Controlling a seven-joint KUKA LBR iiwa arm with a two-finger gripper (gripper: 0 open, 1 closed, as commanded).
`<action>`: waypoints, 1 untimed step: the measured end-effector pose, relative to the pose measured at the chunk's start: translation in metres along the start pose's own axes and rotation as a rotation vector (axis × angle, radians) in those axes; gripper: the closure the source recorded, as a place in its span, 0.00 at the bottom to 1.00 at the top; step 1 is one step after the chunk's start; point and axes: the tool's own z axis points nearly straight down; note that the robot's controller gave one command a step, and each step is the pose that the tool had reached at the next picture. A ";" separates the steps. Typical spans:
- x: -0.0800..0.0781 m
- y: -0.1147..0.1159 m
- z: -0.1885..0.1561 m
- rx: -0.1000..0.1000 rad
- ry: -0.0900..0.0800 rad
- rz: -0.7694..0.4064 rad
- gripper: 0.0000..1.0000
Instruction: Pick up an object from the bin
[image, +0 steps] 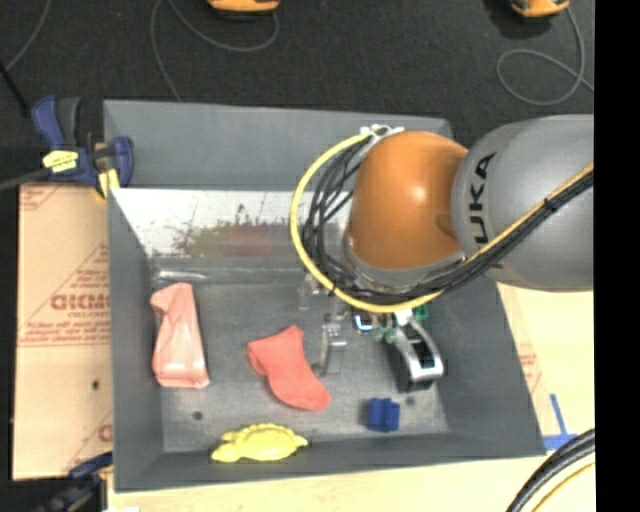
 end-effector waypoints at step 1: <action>-0.001 0.000 -0.005 -0.001 -0.008 0.002 0.00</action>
Offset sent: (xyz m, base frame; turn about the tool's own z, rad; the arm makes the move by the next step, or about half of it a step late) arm -0.0058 0.0099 -0.1268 -0.0817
